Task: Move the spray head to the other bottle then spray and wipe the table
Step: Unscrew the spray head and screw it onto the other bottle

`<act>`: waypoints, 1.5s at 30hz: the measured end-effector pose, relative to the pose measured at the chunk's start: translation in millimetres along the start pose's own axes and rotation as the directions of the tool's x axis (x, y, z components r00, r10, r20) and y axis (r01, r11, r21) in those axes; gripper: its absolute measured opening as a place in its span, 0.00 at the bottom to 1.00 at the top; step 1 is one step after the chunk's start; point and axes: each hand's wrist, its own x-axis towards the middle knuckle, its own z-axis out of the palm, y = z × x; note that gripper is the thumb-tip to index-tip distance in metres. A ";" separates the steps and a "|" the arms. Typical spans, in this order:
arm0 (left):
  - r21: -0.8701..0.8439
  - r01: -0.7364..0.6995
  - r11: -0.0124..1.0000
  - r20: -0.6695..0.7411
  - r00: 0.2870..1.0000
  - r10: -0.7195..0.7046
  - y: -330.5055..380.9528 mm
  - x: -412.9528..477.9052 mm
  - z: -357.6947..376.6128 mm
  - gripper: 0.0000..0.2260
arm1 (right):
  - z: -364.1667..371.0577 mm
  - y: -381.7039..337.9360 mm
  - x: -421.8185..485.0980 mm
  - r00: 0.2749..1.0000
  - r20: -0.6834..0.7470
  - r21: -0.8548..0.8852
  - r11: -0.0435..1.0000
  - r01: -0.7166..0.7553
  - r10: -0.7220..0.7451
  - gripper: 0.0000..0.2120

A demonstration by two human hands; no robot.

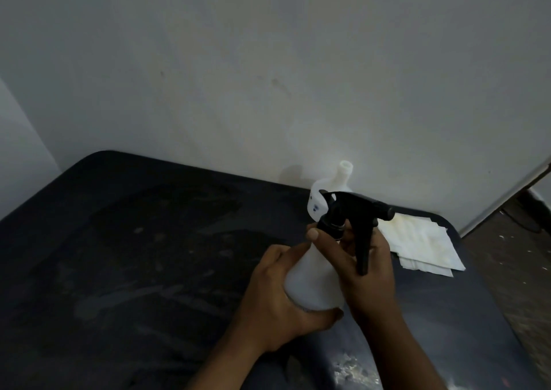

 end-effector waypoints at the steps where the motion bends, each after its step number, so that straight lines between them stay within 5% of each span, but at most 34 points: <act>1: 0.000 -0.001 1.000 -0.002 1.000 0.001 0.2 0.3 0.3 0.38 | 1.2 0.5 0.2 1.000 -0.014 -0.009 1.000 0.002 -0.002 0.16; 8: 0.044 0.037 0.998 0.071 0.997 -0.040 -3.1 -2.1 -0.9 0.36 | 10.6 1.6 -3.2 1.000 0.013 0.103 0.994 -0.023 0.022 0.13; 18: 0.018 0.003 1.000 0.044 0.999 -0.004 -6.4 -1.3 -5.5 0.34 | -0.9 1.7 -6.7 0.975 0.218 -0.054 0.998 -0.036 0.047 0.14; 29: 0.039 -0.107 0.994 0.039 0.994 0.105 0.7 1.1 -7.1 0.37 | -17.0 5.4 3.4 0.959 0.282 0.220 0.973 -0.064 0.000 0.15; 34: 0.072 -0.075 0.995 0.031 0.997 0.073 -0.9 -0.8 -4.8 0.37 | -17.5 5.6 7.5 0.981 0.193 0.224 0.972 -0.070 0.026 0.14; 38: 0.092 -0.020 0.996 0.020 1.000 0.018 -2.6 -1.0 -1.0 0.36 | -12.0 6.8 7.5 1.000 0.016 0.127 0.992 -0.008 0.006 0.29; 45: 0.027 0.060 0.998 0.075 0.995 -0.062 -2.0 0.0 -4.1 0.34 | -1.8 9.5 7.1 0.999 -0.041 0.097 0.995 0.037 -0.033 0.13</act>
